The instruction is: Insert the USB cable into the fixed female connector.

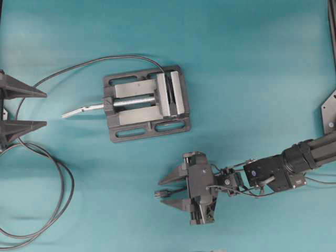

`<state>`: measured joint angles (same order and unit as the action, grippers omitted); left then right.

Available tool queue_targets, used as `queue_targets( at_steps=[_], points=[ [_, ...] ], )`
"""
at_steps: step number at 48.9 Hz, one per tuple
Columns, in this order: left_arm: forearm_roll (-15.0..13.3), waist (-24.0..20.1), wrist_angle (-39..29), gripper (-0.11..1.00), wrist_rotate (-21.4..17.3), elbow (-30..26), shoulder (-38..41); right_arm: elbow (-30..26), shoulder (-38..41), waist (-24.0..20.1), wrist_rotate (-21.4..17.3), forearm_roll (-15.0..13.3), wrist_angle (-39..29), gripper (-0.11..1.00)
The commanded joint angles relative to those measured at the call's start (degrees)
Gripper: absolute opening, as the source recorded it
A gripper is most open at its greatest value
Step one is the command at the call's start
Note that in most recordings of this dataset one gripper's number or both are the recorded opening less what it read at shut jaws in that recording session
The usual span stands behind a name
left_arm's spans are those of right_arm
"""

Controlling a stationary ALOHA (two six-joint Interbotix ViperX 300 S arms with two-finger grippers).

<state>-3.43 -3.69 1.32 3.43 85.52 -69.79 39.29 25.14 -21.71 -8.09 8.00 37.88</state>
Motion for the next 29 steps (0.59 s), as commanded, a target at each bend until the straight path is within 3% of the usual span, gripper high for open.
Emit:
queue_targets(
  at_steps=[1, 8, 29],
  points=[
    [0.1, -0.2, 0.4, 0.94, 0.7, -0.6, 0.9, 0.0, -0.8, -1.8, -0.2, -0.1, -0.3, 0.51],
    [0.1, -0.4, 0.5, 0.94, 0.7, -0.6, 0.9, 1.0, -1.8, -2.5, -0.2, -0.1, -0.3, 0.42],
    [0.0, -0.5, 0.4, 0.94, 0.7, -0.6, 0.9, 2.4, -3.3, -2.5, -0.2, -0.1, -0.4, 0.39]
  ],
)
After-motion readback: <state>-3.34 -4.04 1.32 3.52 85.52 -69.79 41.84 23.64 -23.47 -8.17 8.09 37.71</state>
